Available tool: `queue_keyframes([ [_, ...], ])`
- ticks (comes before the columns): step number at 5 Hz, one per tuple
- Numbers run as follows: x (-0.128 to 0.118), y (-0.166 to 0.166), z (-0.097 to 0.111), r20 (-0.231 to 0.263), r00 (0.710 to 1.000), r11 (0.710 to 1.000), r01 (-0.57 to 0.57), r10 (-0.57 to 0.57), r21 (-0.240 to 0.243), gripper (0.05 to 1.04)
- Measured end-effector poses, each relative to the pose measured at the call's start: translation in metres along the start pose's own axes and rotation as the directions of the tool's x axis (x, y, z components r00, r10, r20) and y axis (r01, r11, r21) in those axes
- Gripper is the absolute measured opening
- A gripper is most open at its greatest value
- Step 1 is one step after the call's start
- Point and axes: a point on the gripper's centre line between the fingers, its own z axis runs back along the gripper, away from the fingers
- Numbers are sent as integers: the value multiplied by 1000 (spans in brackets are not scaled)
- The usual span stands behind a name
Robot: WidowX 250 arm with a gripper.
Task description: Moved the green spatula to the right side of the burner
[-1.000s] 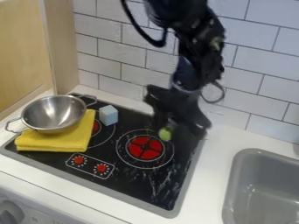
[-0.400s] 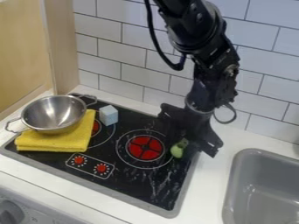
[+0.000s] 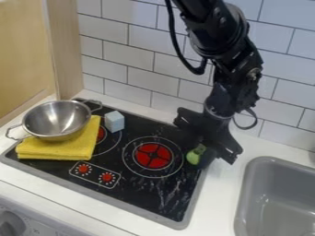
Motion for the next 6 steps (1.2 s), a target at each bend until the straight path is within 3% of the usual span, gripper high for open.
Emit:
queue_keyframes([
  [2,-3,-9,2,-20,1000,1000,-22,23,10,995],
  [4,-5,-8,8,-19,1000,1000,-13,13,2,1001],
  [6,-2,8,45,62,997,999,-44,45,-10,1001],
])
